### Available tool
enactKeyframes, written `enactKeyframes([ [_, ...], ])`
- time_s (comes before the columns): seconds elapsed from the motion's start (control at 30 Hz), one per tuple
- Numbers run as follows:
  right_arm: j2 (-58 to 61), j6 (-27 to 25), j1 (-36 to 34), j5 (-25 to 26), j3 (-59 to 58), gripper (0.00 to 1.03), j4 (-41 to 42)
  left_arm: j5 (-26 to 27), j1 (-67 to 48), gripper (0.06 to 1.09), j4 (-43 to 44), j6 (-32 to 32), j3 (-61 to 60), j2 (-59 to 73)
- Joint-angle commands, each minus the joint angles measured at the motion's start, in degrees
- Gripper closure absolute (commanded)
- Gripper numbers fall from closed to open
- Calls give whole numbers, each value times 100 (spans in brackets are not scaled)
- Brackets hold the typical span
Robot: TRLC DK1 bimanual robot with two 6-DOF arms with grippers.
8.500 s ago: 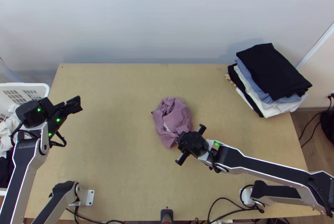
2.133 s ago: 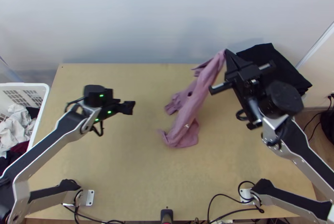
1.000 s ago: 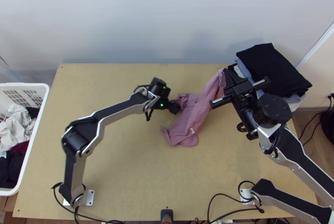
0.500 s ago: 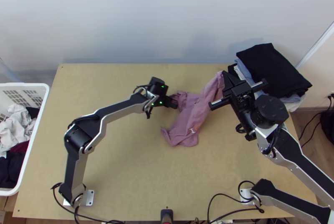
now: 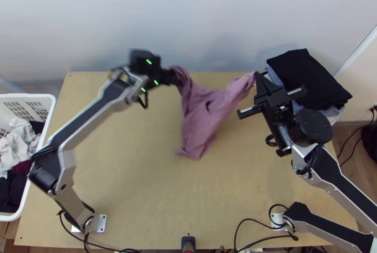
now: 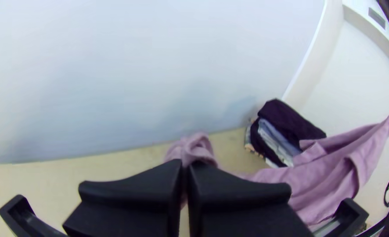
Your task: Fold the t-shirt
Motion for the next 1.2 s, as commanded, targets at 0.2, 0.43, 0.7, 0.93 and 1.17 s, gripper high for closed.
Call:
enactKeyframes([
  [0.2,217,-566,-117,-36,671,100,893,-224,547,105,-349,7,1183,-806],
  [0.43,305,-619,-196,-36,1304,100,1157,-742,643,105,-156,411,1482,-1377],
  [0.7,32,-716,-161,-62,1585,100,1157,-1023,643,105,-165,622,1473,-2133],
  [0.93,-469,-803,-99,-229,1532,100,1086,-1023,643,105,-455,675,1333,-2872],
  [1.17,-1374,-803,384,-229,768,100,322,-1015,635,105,-727,631,-337,-4102],
])
